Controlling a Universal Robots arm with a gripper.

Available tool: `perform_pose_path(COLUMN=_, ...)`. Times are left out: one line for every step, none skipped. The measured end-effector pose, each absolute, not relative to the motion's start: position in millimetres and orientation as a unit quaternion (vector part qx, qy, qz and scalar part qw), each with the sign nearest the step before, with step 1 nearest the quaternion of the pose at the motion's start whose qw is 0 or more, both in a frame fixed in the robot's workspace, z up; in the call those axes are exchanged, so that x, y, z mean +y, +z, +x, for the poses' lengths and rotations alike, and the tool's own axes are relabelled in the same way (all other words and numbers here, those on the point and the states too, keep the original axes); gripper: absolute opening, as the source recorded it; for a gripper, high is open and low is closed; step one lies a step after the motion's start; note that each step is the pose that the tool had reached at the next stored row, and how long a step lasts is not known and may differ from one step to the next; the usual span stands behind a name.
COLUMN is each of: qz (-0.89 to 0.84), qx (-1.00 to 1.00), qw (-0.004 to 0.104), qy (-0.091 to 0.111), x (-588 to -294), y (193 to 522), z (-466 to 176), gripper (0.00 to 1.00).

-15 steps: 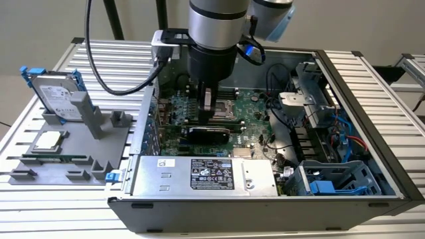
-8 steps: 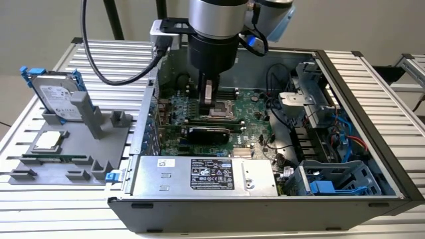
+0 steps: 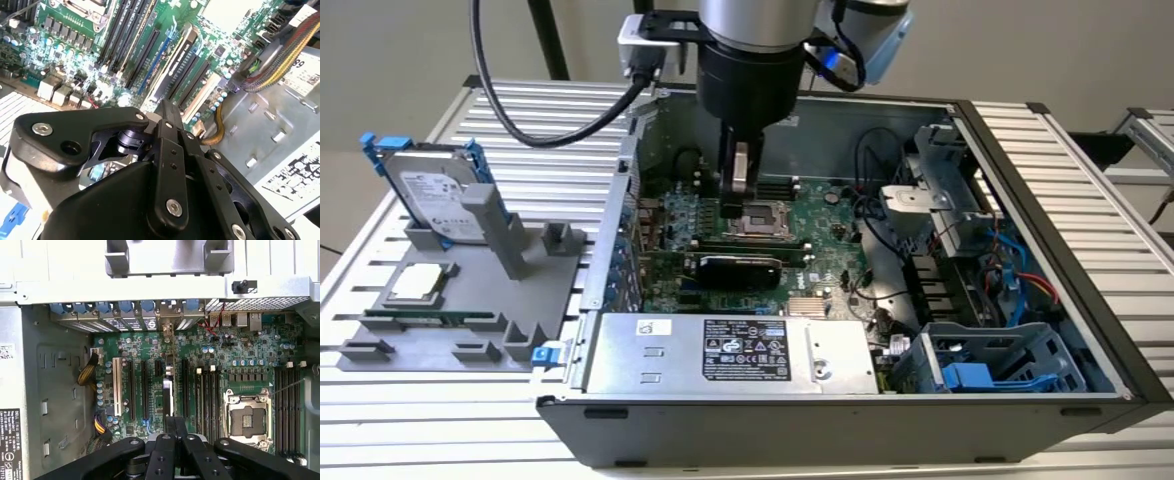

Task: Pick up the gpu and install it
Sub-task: 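Insert the gpu into the slot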

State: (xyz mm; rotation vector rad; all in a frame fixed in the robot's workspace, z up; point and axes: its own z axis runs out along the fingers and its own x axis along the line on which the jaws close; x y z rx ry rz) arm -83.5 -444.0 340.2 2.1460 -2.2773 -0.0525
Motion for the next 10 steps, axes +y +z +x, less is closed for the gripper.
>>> perform_pose_path(qz=0.686, qx=-0.728, qw=0.006, qy=-0.017, x=-444, y=342, z=-84, gripper=0.00)
perform_pose_path(qz=0.686, qx=-0.728, qw=0.006, qy=-0.017, x=-444, y=345, z=-84, gripper=0.00)
perform_pose_path(qz=0.686, qx=-0.728, qw=0.006, qy=-0.017, x=-444, y=347, z=-84, gripper=0.00)
perform_pose_path(qz=0.686, qx=-0.728, qw=0.006, qy=-0.017, x=-444, y=349, z=-84, gripper=0.00)
perform_pose_path(qz=0.686, qx=-0.728, qw=0.006, qy=-0.017, x=-444, y=351, z=-84, gripper=0.00)
perform_pose_path(qz=0.686, qx=-0.728, qw=0.006, qy=-0.017, x=-444, y=354, z=-84, gripper=0.00)
perform_pose_path(qz=0.686, qx=-0.728, qw=0.006, qy=-0.017, x=-444, y=356, z=-84, gripper=0.00)
perform_pose_path(qz=0.686, qx=-0.728, qw=0.006, qy=-0.017, x=-444, y=358, z=-84, gripper=0.00)
perform_pose_path(qz=0.686, qx=-0.728, qw=0.006, qy=-0.017, x=-444, y=360, z=-84, gripper=0.00)
perform_pose_path(qz=0.686, qx=-0.728, qw=0.006, qy=-0.017, x=-444, y=363, z=-84, gripper=0.00)
